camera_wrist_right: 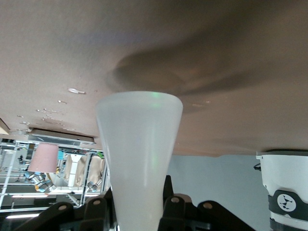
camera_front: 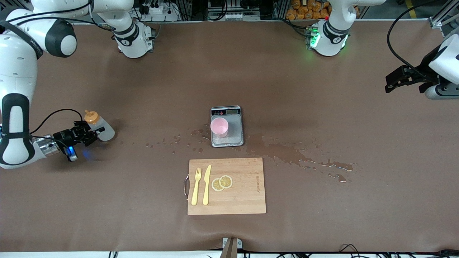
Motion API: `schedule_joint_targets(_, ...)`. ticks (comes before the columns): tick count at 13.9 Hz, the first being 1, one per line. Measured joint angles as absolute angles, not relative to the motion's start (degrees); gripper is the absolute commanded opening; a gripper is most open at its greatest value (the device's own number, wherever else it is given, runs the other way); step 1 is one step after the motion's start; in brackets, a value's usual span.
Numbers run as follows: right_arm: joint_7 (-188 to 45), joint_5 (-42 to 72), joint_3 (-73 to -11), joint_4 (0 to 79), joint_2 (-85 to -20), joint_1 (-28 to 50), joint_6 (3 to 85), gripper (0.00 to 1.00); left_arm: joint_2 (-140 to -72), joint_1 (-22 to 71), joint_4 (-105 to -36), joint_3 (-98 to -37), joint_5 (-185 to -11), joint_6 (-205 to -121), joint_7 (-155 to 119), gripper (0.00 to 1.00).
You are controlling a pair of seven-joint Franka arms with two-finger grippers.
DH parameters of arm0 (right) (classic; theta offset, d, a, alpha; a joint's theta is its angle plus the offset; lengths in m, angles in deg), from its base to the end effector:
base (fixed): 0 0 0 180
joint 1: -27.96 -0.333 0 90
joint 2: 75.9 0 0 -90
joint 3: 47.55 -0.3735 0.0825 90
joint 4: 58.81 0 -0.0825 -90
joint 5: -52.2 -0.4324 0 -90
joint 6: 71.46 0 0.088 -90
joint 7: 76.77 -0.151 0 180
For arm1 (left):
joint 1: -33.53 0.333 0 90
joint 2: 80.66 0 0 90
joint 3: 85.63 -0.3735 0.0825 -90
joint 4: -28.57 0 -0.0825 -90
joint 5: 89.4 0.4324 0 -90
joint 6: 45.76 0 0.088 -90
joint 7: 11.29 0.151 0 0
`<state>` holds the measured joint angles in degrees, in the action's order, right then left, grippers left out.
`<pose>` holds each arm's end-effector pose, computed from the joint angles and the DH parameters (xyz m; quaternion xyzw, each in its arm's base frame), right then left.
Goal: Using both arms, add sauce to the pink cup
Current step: 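Set the bottle upright on the table and open the right gripper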
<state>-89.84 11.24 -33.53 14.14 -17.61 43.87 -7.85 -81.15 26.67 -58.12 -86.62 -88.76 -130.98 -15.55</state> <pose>0.6392 -0.1982 0.1190 -0.7427 0.3458 0.4830 0.3091 0.5933 -0.0593 0.6555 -0.9997 0.0137 0.0165 0.0071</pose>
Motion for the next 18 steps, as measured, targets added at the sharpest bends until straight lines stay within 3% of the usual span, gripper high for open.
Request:
schedule_joint_targets(1,-89.84,10.44,-32.94,14.18,-17.18,43.87,-7.86,0.19,-81.15,26.67,-58.12,-86.62,-88.76,-130.98,-15.55,1.0)
schedule_joint_targets(3,-89.86,9.08,-32.11,14.66,-16.78,43.88,-8.23,0.35,-81.15,26.67,-58.12,-86.63,-88.76,-130.98,-15.55,1.0)
schedule_joint_targets(6,-89.9,8.2,-31.77,15.24,-16.79,43.88,-8.3,1.0,-81.2,26.67,-58.12,-86.63,-88.76,-130.98,-15.54,1.0)
schedule_joint_targets(11,-90.33,8.15,-30.44,14.79,-16.84,43.24,-7.38,1.0,-81.93,26.67,-58.12,-86.63,-88.76,-130.98,-15.54,1.0)
schedule_joint_targets(18,-101.26,9.63,-27.64,5.9,-19.47,41.85,-7.72,1.0,-82.01,26.68,-57.91,-86.64,-88.76,-130.98,-15.55,1.0)
